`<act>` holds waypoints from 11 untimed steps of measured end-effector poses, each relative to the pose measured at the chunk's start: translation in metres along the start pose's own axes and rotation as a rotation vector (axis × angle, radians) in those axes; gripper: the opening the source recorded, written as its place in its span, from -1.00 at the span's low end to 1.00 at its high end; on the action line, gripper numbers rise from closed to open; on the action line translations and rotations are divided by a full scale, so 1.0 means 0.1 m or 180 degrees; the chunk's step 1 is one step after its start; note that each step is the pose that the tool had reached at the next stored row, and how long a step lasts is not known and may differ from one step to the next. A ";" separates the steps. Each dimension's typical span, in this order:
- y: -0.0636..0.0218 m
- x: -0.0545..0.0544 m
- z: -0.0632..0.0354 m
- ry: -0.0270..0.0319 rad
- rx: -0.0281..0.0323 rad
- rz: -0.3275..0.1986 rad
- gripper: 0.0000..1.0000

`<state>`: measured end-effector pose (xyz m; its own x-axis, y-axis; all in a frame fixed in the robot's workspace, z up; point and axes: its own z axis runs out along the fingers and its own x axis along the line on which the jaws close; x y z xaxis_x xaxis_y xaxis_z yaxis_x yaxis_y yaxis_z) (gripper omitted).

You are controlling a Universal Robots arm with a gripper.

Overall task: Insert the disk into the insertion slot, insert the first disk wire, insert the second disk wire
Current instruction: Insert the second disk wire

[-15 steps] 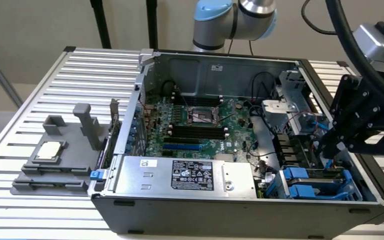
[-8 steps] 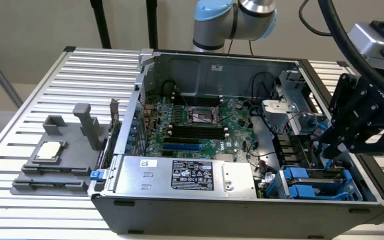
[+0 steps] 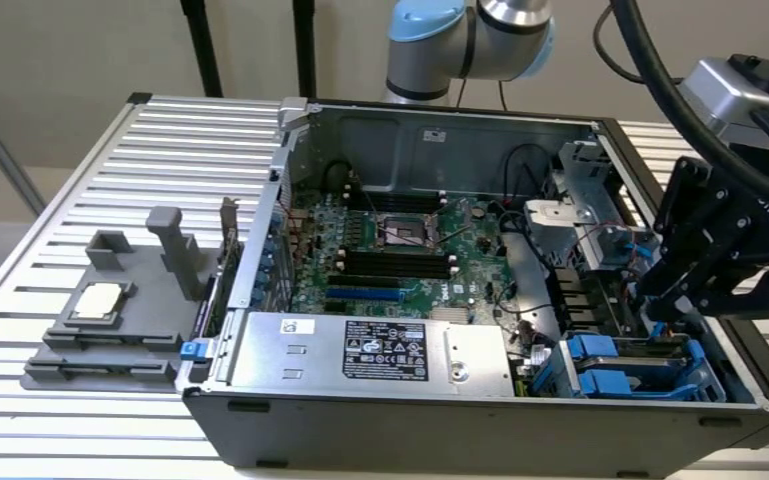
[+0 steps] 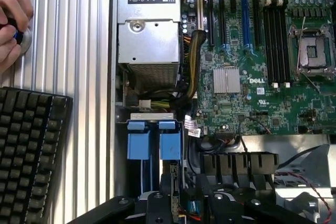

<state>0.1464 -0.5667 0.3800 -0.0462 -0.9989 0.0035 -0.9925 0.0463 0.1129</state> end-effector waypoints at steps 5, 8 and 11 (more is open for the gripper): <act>-0.024 -0.07 0.039 0.0072 0.0004 0.0008 -0.35; -0.036 -0.09 0.060 0.0118 0.0006 0.0013 -0.35; -0.040 -0.11 0.070 0.0170 0.0009 0.0019 -0.52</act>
<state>0.1501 -0.5555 0.3726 -0.0463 -0.9973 0.0571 -0.9925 0.0523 0.1101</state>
